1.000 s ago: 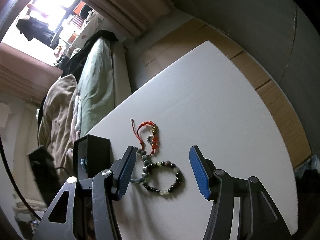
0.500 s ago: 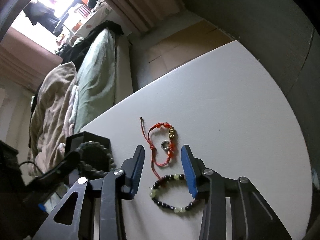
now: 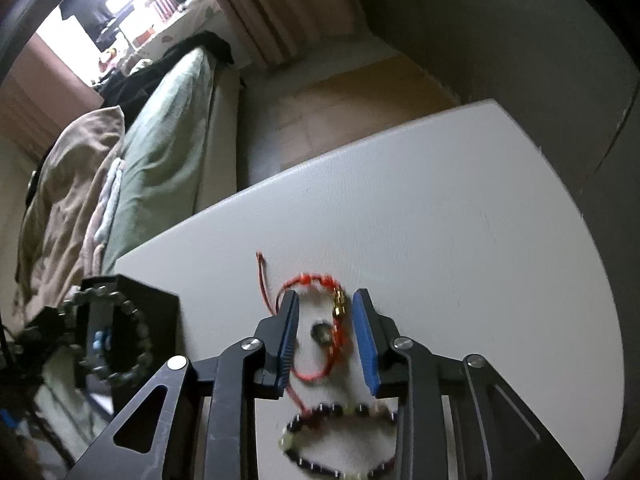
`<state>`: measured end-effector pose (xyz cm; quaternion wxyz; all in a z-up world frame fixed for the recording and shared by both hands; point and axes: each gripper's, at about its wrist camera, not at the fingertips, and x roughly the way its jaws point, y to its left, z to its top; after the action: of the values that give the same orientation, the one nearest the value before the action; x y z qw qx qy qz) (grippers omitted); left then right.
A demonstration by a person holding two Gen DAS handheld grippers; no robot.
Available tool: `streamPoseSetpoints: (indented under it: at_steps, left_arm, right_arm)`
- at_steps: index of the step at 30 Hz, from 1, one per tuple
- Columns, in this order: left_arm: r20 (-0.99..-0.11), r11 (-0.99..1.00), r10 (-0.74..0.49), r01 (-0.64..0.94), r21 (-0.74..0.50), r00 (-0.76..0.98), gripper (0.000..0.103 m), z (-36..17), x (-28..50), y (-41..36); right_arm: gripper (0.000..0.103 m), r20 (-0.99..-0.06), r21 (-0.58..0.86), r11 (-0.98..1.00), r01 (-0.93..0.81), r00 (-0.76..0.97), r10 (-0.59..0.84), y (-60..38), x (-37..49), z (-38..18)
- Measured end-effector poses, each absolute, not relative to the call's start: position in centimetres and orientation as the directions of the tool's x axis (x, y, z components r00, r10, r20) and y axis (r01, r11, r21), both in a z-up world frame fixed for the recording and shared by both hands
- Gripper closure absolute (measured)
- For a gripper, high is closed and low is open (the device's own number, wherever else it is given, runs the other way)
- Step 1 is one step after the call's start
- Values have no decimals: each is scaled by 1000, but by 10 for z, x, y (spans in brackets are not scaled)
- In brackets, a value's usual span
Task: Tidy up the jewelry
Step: 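Carry the green bracelet toward the box with the left gripper while the right grasps the red string bracelet, then lower both bracelets into the black box and open both grippers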
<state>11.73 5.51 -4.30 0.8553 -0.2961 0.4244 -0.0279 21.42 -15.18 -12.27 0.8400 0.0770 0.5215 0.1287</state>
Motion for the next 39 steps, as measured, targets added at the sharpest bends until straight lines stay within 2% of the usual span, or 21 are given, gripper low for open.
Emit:
streamPoseSetpoints:
  at_steps: [1, 4, 9, 12, 20, 29, 39]
  left_arm:
    - [-708, 823, -298, -202, -530, 640, 95, -42, 115, 56]
    - [-704, 823, -292, -206, -530, 647, 95, -38, 109, 61]
    - [-698, 815, -282, -220, -536, 658, 95, -35, 100, 70]
    - [-693, 812, -277, -224, -540, 666, 95, -33, 94, 73]
    - [-664, 805, -263, -220, -551, 700, 95, -21, 80, 84]
    - [-634, 808, -234, -215, -548, 737, 95, -9, 66, 97]
    - [-623, 794, -213, -238, -559, 753, 95, -7, 66, 115]
  right_arm:
    - [85, -861, 236, 961, -146, 426, 276, -149, 214, -123]
    - [95, -869, 224, 962, -159, 414, 271, -148, 213, -122]
    - [95, -845, 359, 925, -123, 378, 378, -167, 207, -121]
    - [95, -821, 390, 912, -130, 400, 408, -171, 198, -110]
    - [95, -705, 497, 836, -233, 454, 546, -163, 166, -68]
    - [95, -564, 599, 713, -365, 440, 699, -136, 144, -38]
    - [95, -494, 661, 621, -421, 379, 783, -92, 141, -32]
